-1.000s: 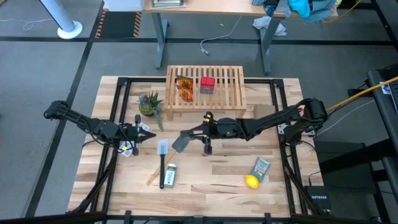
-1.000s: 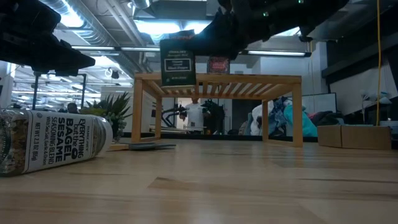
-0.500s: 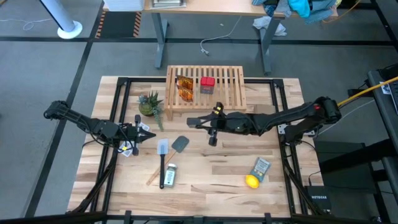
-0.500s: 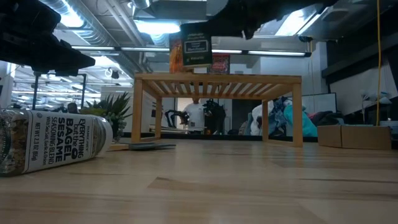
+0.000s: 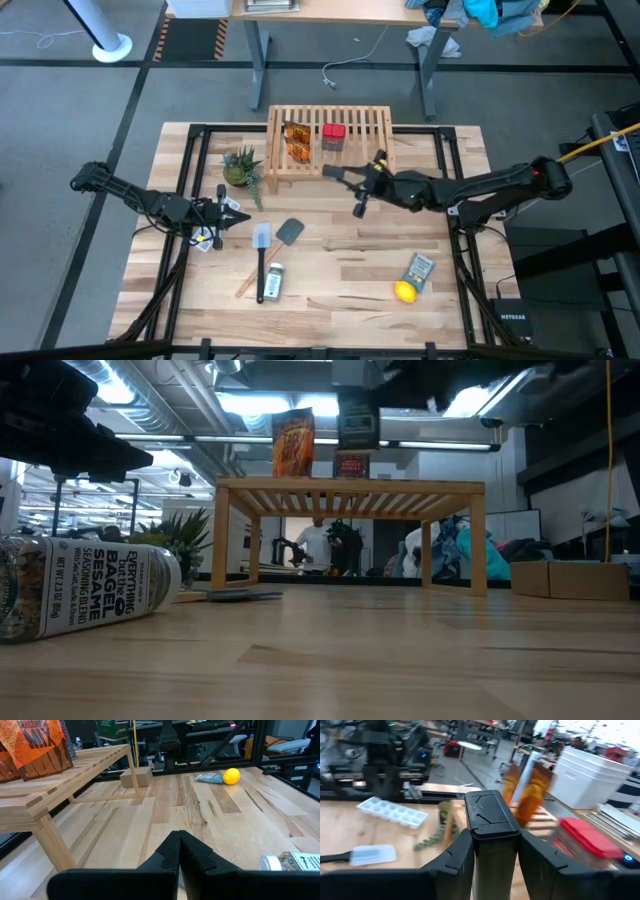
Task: Shelf spices
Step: Put the black seasoning can on the shelf
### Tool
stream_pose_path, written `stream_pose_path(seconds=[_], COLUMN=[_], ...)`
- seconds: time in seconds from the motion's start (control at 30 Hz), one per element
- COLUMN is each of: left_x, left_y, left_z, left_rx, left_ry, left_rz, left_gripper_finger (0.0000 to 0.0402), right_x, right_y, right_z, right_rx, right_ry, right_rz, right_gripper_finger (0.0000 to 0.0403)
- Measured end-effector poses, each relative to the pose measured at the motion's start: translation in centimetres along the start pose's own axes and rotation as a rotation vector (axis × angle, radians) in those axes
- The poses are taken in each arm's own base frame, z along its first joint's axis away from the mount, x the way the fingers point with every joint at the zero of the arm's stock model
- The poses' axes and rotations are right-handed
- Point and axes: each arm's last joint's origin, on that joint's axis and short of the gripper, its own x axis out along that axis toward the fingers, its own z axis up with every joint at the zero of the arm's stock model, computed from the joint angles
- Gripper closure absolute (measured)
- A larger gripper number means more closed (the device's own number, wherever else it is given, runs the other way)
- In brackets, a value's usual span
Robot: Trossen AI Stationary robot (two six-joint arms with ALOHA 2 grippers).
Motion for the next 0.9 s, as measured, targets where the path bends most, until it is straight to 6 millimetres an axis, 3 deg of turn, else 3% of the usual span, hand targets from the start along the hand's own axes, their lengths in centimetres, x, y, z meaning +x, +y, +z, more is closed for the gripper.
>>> stream_pose_path(seconds=[0.2, 0.47, 0.63, 0.9], left_x=[0.0, 0.0, 0.0, 0.0], left_y=[0.0, 0.0, 0.0, 0.0], left_z=[0.0, 0.0, 0.0, 0.0], left_rx=[0.0, -0.001, 0.0, 0.0], left_ry=[-0.001, -0.001, 0.0, 0.0], left_rz=[0.0, 0.0, 0.0, 0.0], left_gripper_finger=[0.0402, 0.0402, 0.0402, 0.0402], right_x=[-0.6, 0.7, 1.3, 1.3], right_y=[-2.7, -5.9, -6.6, -7.0], right_z=[-2.3, -3.7, -4.4, -4.6], right_rx=[0.055, 0.112, 0.131, 0.131], right_ry=[-0.091, -0.106, -0.08, -0.068], right_rz=[-0.038, 0.05, 0.058, 0.045], right_gripper_finger=[0.0272, 0.0272, 0.0268, 0.0223])
